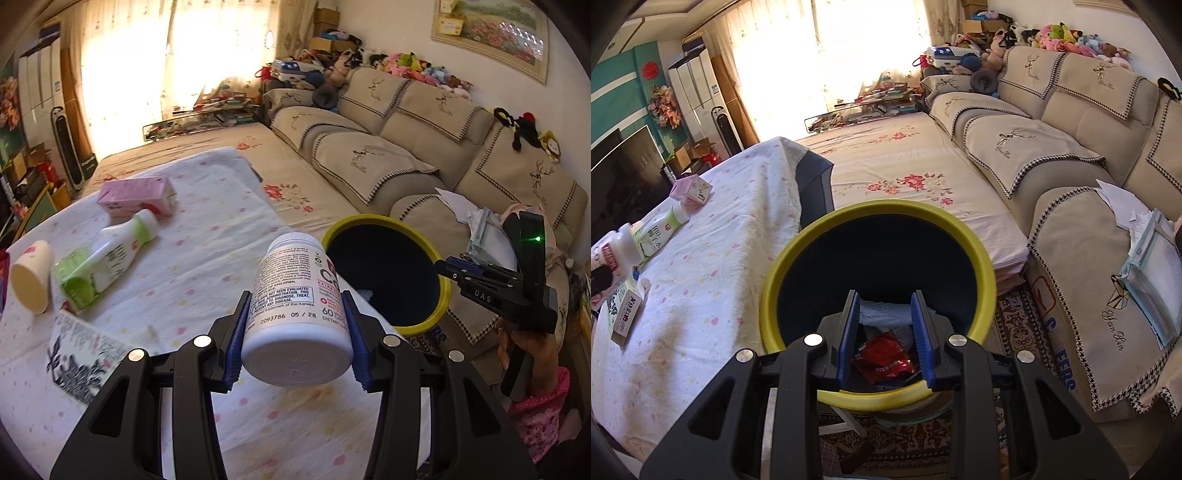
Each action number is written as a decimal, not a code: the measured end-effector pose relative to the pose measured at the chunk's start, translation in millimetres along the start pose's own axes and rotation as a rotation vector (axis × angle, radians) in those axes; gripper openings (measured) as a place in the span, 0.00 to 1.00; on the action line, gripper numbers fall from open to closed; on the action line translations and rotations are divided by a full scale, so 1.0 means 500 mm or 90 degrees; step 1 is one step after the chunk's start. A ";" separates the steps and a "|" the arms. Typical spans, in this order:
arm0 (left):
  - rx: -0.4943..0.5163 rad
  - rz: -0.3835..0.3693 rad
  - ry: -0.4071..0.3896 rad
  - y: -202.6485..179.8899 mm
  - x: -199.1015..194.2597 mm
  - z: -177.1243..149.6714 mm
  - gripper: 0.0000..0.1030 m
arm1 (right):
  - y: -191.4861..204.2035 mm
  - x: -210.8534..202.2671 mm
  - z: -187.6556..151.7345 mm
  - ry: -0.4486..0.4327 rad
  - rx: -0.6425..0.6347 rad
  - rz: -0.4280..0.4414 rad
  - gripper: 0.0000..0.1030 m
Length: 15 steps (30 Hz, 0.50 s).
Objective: Collect trash
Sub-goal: 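Carry the supplement bottle with the left gripper over the bin, then open the left gripper to drop the bottle into the bin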
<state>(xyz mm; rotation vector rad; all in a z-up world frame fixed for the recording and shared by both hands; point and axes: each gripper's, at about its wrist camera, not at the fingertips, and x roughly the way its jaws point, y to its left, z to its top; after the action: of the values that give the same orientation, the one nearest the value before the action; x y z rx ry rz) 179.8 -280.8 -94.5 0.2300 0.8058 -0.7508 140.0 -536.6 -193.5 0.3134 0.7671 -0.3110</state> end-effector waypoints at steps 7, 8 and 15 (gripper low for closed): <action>0.059 -0.058 0.038 -0.113 0.129 0.061 0.45 | -0.056 -0.010 -0.001 -0.007 0.027 -0.014 0.27; 0.065 -0.064 0.045 -0.127 0.150 0.071 0.45 | -0.064 -0.011 0.000 -0.008 0.030 -0.016 0.27; 0.085 -0.082 0.079 -0.200 0.266 0.106 0.45 | -0.110 -0.019 0.000 -0.010 0.051 -0.029 0.27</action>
<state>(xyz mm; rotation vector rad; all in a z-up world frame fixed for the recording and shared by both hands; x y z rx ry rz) 201.8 -446.2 -145.7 0.3499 0.8955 -0.9196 112.5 -585.0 -195.6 0.3685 0.7481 -0.3879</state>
